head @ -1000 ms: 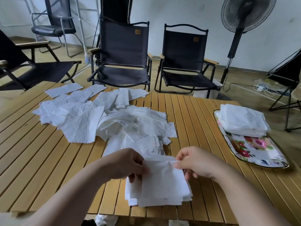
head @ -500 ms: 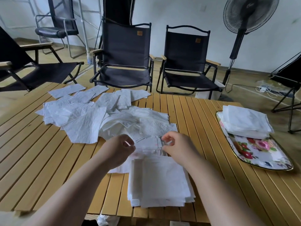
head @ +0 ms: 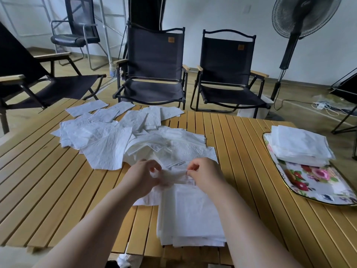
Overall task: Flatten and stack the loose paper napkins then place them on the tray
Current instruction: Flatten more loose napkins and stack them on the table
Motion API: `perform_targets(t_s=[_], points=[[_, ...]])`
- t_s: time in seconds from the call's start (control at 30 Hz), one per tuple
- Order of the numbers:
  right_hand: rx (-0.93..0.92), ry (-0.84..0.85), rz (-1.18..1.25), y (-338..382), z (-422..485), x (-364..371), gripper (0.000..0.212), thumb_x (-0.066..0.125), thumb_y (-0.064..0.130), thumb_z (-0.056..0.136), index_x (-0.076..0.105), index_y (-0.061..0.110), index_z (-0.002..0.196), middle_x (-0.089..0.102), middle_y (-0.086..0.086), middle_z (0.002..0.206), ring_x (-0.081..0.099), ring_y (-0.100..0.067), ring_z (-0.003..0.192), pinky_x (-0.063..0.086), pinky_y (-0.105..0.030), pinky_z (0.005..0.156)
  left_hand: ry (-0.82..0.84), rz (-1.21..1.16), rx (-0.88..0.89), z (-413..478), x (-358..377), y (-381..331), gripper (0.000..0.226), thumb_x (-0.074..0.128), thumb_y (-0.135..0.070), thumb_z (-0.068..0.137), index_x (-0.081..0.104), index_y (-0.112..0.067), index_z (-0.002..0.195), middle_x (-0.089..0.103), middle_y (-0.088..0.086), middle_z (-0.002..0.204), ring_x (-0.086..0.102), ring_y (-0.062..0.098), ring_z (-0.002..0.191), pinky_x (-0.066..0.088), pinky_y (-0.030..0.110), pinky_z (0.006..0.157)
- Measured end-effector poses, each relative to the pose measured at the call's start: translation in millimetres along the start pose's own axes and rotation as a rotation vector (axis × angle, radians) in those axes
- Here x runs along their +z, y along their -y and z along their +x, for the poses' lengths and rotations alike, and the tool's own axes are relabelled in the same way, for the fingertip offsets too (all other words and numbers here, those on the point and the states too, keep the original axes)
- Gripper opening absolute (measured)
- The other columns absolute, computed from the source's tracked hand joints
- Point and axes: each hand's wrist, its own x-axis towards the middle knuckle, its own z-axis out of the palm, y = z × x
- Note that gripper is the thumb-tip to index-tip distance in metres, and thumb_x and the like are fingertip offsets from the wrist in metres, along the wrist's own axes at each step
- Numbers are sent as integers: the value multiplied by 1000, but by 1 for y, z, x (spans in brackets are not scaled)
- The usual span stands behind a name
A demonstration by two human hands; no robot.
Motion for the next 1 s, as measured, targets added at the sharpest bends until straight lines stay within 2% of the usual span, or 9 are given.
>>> perform_targets(t_s=[0.2,0.3,0.5,0.6,0.7,0.77,0.83,0.93,1.0], points=[[-46,-15,115,2,-4,-9,9,70,22,89,71,27,82,65,11,80,63,-14,76,57,-31,66,-40,20,62,-3,-3,-9,27,76,-29,85,67,-34,110,53,-10,112,57,8,81,38,14,56],[-103,1,120,10,-9,-18,8,68,23,91,70,26,84,63,12,81,60,-12,77,47,-25,60,-83,28,84,-5,-5,-10,24,76,-30,85,68,-34,107,53,-11,112,55,10,91,39,19,65],[-172,-22,180,20,-23,-38,10,65,26,92,65,26,81,56,11,60,47,-5,53,37,-20,50,-56,-31,147,-9,-9,-9,72,84,-44,73,50,-39,136,46,-8,132,49,17,116,47,35,95],[-203,-30,305,23,-31,-49,9,66,25,92,65,24,83,64,8,71,54,-7,58,46,-22,55,-65,-49,218,-13,-13,-15,63,83,-42,74,56,-39,132,47,-14,128,44,17,123,42,38,103],[-165,-58,431,24,-36,-58,8,66,22,92,66,19,84,69,3,70,53,-4,54,47,-23,56,-142,-179,271,-17,-20,-24,28,79,-29,82,72,-28,110,62,-22,110,56,4,108,47,26,95],[-100,-70,526,21,-37,-61,8,67,24,94,68,18,89,68,3,66,50,-5,50,43,-21,52,-73,-405,190,-24,-29,-36,6,73,-24,89,75,-24,95,70,-23,84,60,-9,80,46,11,75],[-5,0,735,18,-39,-64,16,72,32,91,70,17,98,68,1,73,52,-7,51,42,-21,51,103,-750,30,-33,-35,-48,8,75,-21,87,75,-15,82,71,-11,71,58,-1,62,43,16,64],[78,209,898,11,-40,-65,46,81,45,74,73,17,109,67,-7,85,51,-14,62,41,-26,57,244,-1039,-174,-40,-38,-56,12,73,-19,87,74,-8,84,72,4,74,64,11,63,51,25,60],[102,251,855,6,-41,-62,34,83,30,78,74,14,107,68,-4,83,52,-14,64,40,-28,62,269,-1089,-232,-41,-37,-57,13,69,-19,90,74,-8,91,73,4,75,65,13,62,51,25,57]])
